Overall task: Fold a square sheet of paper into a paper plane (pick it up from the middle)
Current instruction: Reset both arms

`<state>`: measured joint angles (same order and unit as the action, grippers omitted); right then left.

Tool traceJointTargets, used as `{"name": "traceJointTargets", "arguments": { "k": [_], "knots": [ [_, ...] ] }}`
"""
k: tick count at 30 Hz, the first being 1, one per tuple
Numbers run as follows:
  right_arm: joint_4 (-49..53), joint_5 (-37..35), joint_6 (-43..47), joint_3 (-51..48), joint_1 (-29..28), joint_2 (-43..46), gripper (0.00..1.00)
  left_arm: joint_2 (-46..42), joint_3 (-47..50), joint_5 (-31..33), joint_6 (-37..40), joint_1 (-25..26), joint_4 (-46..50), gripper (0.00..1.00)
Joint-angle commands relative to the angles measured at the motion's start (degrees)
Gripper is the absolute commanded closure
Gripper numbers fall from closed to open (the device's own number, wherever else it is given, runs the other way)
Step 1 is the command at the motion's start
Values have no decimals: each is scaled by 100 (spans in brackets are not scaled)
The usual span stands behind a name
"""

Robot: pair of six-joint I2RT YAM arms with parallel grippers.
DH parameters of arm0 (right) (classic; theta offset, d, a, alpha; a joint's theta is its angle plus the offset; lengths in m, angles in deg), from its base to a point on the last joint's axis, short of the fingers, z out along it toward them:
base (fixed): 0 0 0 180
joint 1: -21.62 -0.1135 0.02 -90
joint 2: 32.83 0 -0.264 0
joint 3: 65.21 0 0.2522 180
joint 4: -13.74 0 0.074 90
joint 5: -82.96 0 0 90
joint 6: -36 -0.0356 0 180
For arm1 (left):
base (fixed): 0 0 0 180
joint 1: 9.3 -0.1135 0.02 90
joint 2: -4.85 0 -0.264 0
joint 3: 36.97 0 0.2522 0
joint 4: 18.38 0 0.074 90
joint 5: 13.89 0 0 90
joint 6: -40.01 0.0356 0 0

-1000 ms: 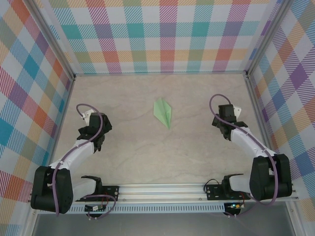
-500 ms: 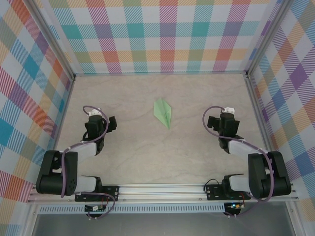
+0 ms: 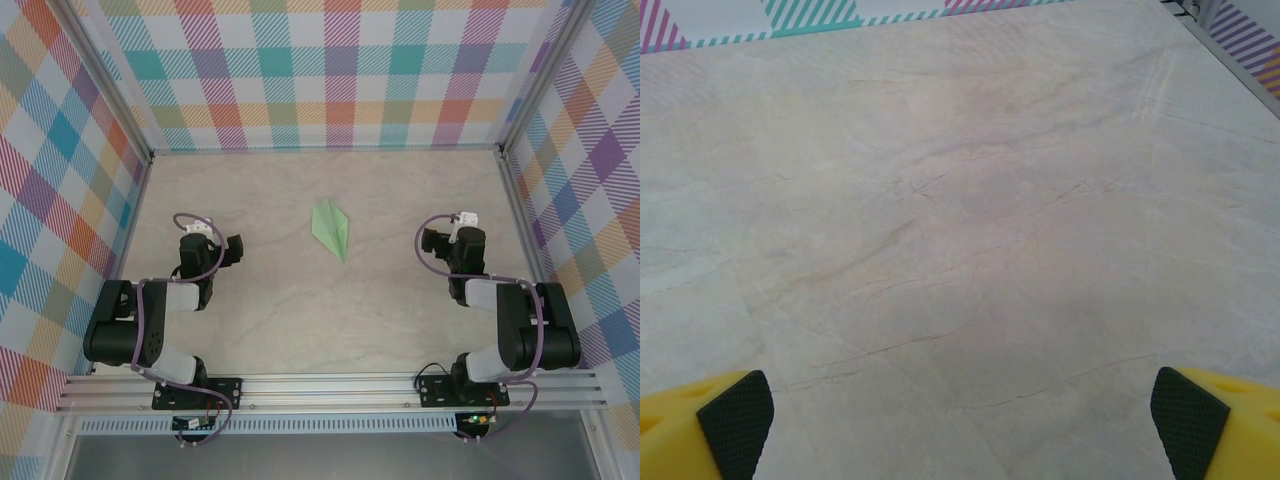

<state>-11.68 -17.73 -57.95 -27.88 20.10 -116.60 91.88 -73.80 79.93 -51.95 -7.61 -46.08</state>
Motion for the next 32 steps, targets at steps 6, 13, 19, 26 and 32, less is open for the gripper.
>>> {"name": "traceJointTargets", "arguments": {
  "k": [6, 13, 19, 26, 32],
  "knots": [
    [-866, 332, 105, -178, 18, -186, 0, 270, 1, -138, 218, 27, -680, 0],
    [-915, 335, 123, -112, 3, -345, 0, 277, -56, 44, 261, 126, -588, 0],
    [-899, 340, 122, -99, 11, -344, 0, 272, -128, -131, 373, 151, -454, 0],
    [-885, 340, 122, -98, 6, -351, 0, 289, -155, -100, 397, 173, -410, 0],
    [-910, 406, 158, -107, 8, -351, 0, 289, -155, -94, 394, 179, -416, 0]
  ]
}}
